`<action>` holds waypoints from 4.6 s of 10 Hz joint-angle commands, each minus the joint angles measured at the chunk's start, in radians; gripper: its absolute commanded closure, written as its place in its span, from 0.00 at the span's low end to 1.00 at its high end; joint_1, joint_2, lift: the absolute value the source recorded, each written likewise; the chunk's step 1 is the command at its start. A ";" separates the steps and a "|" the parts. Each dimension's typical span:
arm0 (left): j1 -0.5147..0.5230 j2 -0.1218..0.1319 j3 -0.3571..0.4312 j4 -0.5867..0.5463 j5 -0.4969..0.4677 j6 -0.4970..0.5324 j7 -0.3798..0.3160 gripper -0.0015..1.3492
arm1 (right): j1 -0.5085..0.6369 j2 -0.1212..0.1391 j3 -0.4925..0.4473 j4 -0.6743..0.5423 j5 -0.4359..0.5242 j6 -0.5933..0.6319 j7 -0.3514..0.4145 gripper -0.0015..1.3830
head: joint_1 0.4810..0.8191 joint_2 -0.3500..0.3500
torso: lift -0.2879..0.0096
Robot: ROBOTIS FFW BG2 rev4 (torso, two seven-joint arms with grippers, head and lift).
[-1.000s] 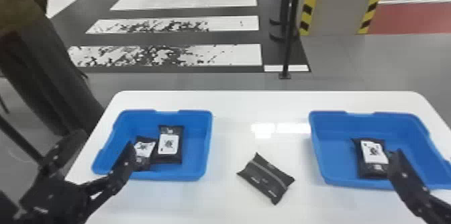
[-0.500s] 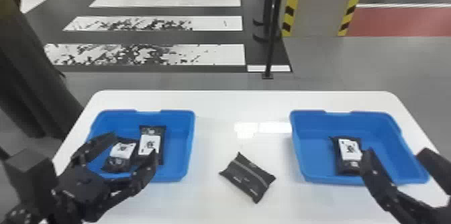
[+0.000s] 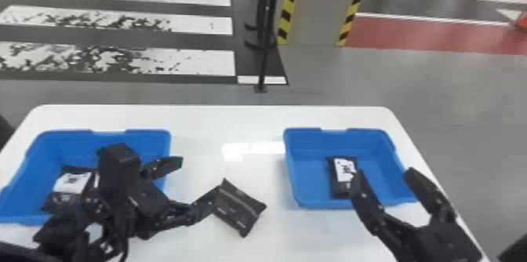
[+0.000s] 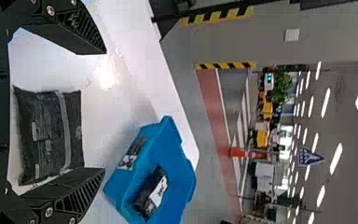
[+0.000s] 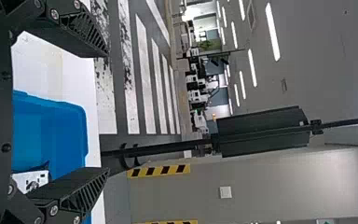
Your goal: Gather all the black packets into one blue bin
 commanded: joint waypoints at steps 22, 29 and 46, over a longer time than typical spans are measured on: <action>-0.333 0.013 -0.287 0.259 -0.177 0.061 0.041 0.90 | -0.029 0.002 0.015 0.052 -0.041 -0.001 0.025 0.11 | 0.63 0.05 | 0.60; -0.024 0.036 0.253 -0.067 -0.379 0.056 -0.038 0.87 | -0.029 0.002 0.015 0.060 -0.045 0.002 0.036 0.11 | 0.63 0.44 | 0.60; 0.680 -0.225 0.584 -0.403 0.194 -0.521 0.085 0.19 | -0.574 -0.071 -0.057 0.332 0.218 0.704 0.116 0.12 | 0.63 0.60 | 0.60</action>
